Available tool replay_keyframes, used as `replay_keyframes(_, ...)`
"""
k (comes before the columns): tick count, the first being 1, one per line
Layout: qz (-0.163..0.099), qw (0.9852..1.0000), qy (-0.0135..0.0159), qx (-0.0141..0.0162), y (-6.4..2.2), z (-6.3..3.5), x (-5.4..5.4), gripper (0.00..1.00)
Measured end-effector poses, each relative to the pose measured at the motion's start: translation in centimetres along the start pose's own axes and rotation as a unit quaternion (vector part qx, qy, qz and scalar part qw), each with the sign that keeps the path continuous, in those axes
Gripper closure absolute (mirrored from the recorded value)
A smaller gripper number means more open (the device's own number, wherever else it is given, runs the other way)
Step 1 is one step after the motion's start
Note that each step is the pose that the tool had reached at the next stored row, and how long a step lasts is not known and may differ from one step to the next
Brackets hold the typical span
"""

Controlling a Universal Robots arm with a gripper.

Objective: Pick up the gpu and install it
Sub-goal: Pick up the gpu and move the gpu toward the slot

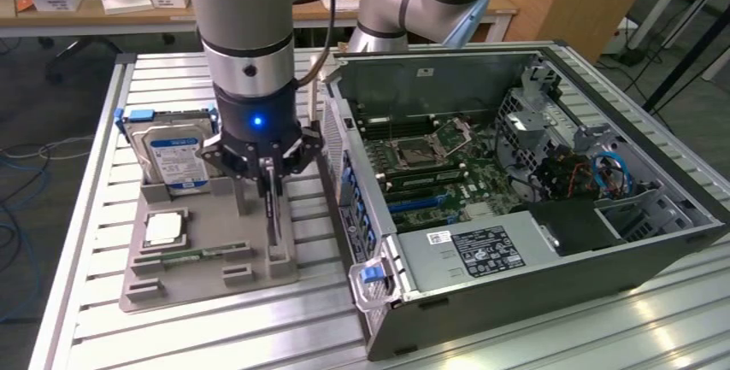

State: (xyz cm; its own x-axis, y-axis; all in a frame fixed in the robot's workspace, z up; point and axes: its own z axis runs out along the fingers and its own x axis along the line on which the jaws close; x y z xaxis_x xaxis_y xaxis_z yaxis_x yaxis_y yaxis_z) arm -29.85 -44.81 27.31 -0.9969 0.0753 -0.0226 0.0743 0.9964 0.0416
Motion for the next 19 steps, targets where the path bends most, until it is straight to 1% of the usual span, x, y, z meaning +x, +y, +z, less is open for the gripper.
replay_keyframes(9,0.000,1.0000,0.0000,0.0001,0.05,-1.32,0.0,0.74)
replay_keyframes(14,0.000,1.0000,0.0000,0.0002,0.09,-2.28,-0.1,0.74)
replay_keyframes(19,0.000,1.0000,0.0000,0.0002,0.13,-3.02,-0.1,0.74)
